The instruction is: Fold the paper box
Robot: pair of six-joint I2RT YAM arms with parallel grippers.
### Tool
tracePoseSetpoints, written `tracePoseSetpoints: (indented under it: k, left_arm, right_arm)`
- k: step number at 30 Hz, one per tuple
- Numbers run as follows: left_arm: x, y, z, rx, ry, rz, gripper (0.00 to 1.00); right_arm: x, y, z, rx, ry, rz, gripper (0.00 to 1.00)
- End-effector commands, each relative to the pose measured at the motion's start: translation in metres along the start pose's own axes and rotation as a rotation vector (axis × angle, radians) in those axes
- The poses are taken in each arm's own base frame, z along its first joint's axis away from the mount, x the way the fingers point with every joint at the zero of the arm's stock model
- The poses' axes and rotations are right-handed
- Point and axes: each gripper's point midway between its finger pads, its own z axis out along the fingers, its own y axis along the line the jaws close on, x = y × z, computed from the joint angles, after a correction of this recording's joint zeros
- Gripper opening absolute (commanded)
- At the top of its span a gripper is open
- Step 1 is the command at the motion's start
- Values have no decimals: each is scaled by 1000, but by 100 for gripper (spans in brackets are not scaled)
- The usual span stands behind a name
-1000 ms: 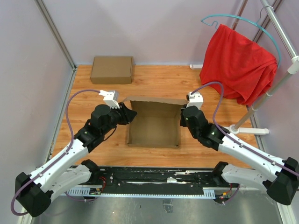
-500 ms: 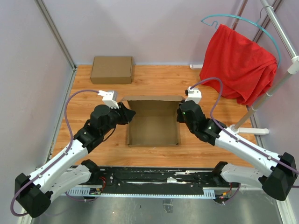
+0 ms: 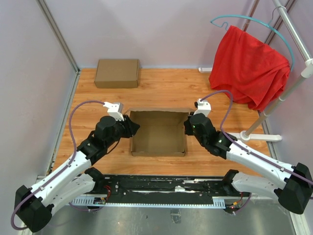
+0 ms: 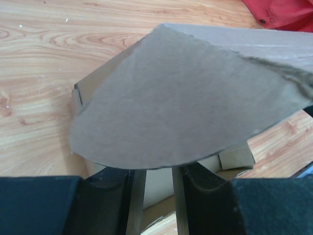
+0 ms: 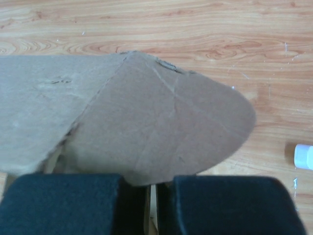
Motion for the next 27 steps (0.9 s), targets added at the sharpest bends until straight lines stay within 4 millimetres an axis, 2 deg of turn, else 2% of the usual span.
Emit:
tracePoseSetpoints:
  k: [1, 8, 11, 14, 20, 23, 25, 26, 27]
  left_arm:
    - [11, 3, -9, 5, 15, -1, 32]
    - [29, 13, -27, -1, 46, -23, 35]
    - [28, -1, -36, 74, 35, -55, 35]
    - [19, -16, -49, 146, 10, -81, 35]
    - [0, -61, -88, 402, -48, -121, 36]
    - [-25, -78, -117, 501, -148, -138, 36]
    - [-40, -80, -132, 511, -211, -146, 36]
    - [-46, -80, -138, 504, -231, -146, 36]
    - [-51, -79, -142, 496, -251, -140, 36]
  right_arm:
    - [45, -16, -6, 40, 104, -41, 1]
    - [53, -22, -12, 91, 88, -109, 1]
    - [59, -26, -14, 119, 90, -147, 1]
    - [70, -28, -13, 131, 107, -156, 1]
    - [89, -31, -7, 144, 138, -141, 1]
    - [98, -33, -6, 150, 154, -143, 1]
    - [101, -33, -8, 147, 160, -144, 2]
    - [103, -32, -9, 140, 162, -145, 6]
    - [104, -30, -12, 124, 166, -145, 19]
